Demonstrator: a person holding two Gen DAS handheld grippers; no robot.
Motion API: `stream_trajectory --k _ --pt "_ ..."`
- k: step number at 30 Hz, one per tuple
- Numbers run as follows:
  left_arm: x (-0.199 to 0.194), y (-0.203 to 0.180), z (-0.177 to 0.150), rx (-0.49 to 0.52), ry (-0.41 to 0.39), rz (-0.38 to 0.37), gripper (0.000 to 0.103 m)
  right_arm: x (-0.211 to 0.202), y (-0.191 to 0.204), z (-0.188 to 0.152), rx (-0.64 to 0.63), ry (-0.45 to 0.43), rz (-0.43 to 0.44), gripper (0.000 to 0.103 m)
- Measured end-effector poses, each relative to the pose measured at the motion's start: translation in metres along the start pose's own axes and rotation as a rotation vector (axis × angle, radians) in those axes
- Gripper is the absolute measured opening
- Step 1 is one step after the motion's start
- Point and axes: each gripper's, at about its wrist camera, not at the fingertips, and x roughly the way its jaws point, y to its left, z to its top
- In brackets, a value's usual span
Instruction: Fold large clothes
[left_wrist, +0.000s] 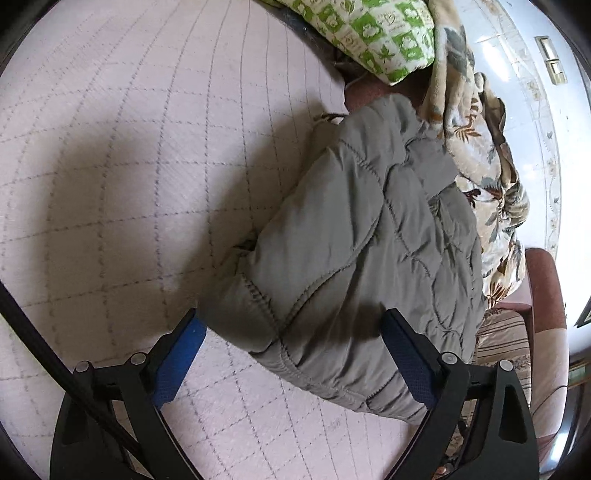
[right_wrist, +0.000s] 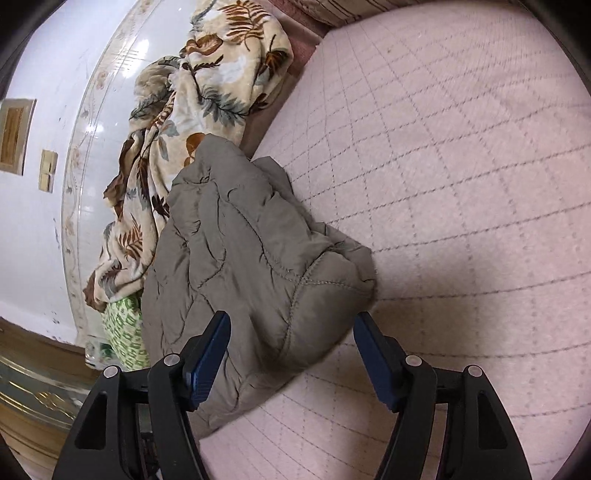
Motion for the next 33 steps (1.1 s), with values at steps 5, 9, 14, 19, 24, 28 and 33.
stream_trajectory --k 5,9,14,19,24,28,33 --pt "0.008 0.0 0.004 0.006 -0.012 -0.012 0.095 0.021 -0.009 0.001 0.052 0.008 -0.001 0.077" --pt "0.014 -0.003 0.006 0.027 -0.03 -0.009 0.095 0.038 -0.013 0.006 0.074 -0.011 -0.006 0.078" --pt "0.019 -0.016 0.008 0.093 -0.067 0.026 0.082 0.047 -0.001 0.011 0.014 -0.026 -0.021 0.064" --pt "0.009 -0.051 0.0 0.267 -0.163 0.155 0.045 0.04 0.036 0.006 -0.216 -0.074 -0.122 0.036" --pt "0.01 -0.094 -0.023 0.536 -0.298 0.393 0.039 0.031 0.092 -0.02 -0.599 -0.178 -0.327 0.031" --pt "0.007 -0.103 -0.025 0.594 -0.346 0.428 0.037 0.025 0.115 -0.035 -0.776 -0.244 -0.391 0.029" --pt "-0.003 -0.112 -0.027 0.635 -0.399 0.437 0.036 0.021 0.133 -0.049 -0.923 -0.316 -0.449 0.028"
